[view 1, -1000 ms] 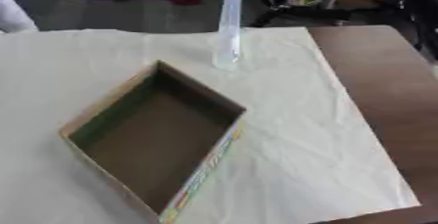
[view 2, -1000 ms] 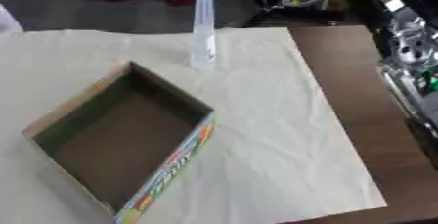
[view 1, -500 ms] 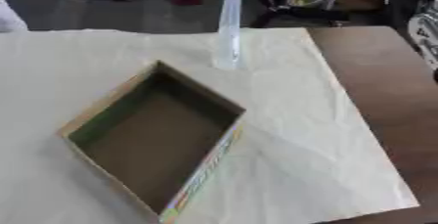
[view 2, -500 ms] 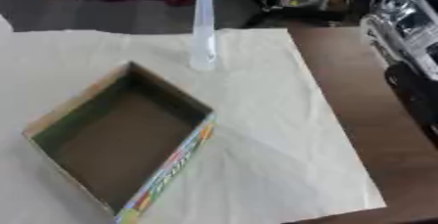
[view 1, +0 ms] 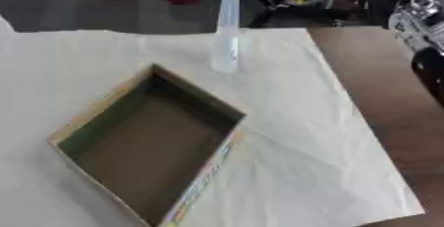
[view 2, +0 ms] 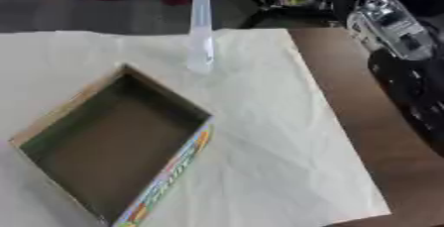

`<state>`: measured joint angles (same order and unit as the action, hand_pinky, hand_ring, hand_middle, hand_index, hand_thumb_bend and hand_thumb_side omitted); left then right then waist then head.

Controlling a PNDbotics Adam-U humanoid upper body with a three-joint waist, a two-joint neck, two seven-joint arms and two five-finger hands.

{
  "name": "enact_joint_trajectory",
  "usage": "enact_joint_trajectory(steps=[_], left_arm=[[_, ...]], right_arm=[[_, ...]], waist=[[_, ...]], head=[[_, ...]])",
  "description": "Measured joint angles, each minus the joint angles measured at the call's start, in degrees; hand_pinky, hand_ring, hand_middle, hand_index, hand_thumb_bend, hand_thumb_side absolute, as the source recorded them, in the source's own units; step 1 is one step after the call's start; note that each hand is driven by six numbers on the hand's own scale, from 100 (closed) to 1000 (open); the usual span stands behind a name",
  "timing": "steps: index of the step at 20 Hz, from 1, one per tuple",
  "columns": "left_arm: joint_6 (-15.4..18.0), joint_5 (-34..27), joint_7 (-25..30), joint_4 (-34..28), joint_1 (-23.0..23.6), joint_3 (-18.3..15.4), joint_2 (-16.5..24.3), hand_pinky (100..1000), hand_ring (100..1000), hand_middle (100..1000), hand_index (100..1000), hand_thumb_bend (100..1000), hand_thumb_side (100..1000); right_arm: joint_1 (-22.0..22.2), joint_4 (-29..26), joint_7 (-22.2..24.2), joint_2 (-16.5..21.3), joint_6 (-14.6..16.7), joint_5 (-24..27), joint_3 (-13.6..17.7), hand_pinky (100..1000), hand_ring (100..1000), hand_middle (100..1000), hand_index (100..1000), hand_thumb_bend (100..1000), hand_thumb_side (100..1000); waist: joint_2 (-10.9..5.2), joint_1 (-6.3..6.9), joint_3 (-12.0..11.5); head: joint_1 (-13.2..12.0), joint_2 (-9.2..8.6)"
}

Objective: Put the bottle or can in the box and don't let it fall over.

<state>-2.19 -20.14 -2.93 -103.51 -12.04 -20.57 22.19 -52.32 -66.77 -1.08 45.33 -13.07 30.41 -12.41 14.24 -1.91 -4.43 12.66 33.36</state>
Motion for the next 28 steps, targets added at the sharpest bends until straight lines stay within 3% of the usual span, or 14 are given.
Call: enact_joint_trajectory(steps=[4, 12, 24, 28], left_arm=[[0.1, 0.0, 0.2, 0.0, -0.4, 0.2, 0.0, 1000, 1000, 1000, 752, 240, 649], [0.3, 0.0, 0.4, -0.2, -1.1, 0.2, 0.0, 1000, 1000, 1000, 752, 239, 650], [0.6, 0.0, 0.7, -0.3, -1.6, 0.2, 0.0, 1000, 1000, 1000, 753, 235, 652], [0.7, 0.0, 0.8, -0.3, -1.6, 0.2, -0.1, 1000, 1000, 1000, 753, 234, 651]], right_arm=[[-0.2, 1.9, 5.1, -1.0, 2.2, -3.3, 0.0, 1000, 1000, 1000, 1000, 100, 690], [-1.7, 2.7, 10.2, -2.7, 4.7, -7.3, 0.0, 1000, 1000, 1000, 968, 100, 532], [-2.9, 1.4, 11.2, -3.8, 5.5, -12.0, -0.4, 1000, 1000, 1000, 982, 100, 515], [-3.6, 1.0, 10.1, -3.9, 4.4, -13.5, -0.4, 1000, 1000, 1000, 984, 100, 522]], waist=[[1.06, 0.01, -0.6], [2.49, 0.02, -2.4], [3.54, 0.54, -3.7], [3.54, 0.89, -4.0]], head=[[0.4, -0.79], [0.6, -1.75], [1.4, -2.31], [2.2, -3.78]])
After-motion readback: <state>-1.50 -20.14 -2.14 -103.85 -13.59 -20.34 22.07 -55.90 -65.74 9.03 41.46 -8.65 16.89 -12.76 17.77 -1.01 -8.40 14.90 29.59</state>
